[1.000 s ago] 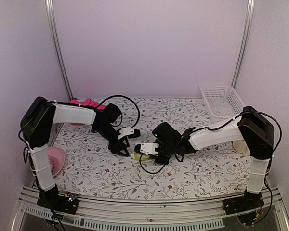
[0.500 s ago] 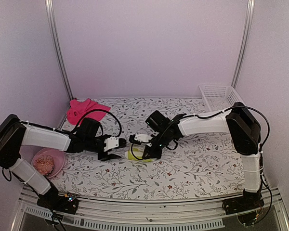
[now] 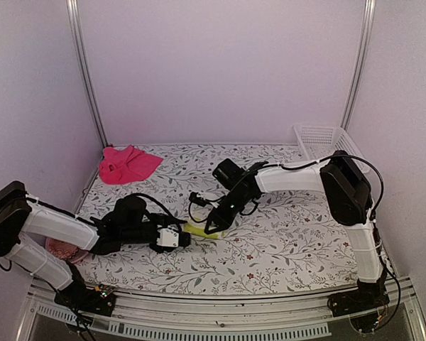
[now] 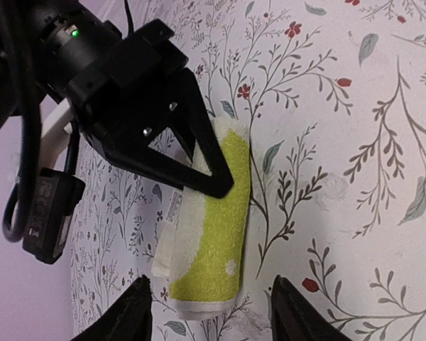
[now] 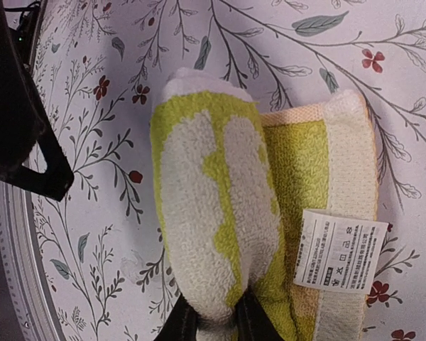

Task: Roll the towels
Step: Roll the towel at the center of the board.

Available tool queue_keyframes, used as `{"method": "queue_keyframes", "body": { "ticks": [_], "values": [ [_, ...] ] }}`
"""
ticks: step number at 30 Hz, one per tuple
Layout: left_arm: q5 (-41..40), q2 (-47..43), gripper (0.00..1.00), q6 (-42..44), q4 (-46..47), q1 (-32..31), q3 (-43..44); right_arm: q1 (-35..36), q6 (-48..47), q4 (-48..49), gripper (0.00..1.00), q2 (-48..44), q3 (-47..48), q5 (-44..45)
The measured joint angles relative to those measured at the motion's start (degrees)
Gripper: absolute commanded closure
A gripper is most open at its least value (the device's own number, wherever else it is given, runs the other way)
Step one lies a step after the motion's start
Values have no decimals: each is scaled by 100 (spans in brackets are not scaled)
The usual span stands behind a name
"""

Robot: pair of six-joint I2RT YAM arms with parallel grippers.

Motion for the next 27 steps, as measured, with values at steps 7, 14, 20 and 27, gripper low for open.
{"method": "queue_keyframes", "body": {
  "ticks": [7, 14, 20, 27],
  "values": [
    [-739, 817, 50, 240, 782, -389, 31, -103, 164, -24, 82, 72, 57, -295],
    [-1261, 1469, 52, 424, 1325, -586, 212, -227, 249, -28, 82, 184, 116, -654],
    [-1587, 1834, 64, 522, 1572, -634, 520, -315, 249, -24, 82, 236, 131, -874],
    [-1720, 2094, 76, 553, 1569, -654, 697, -396, 247, -24, 82, 243, 131, -953]
  ]
}}
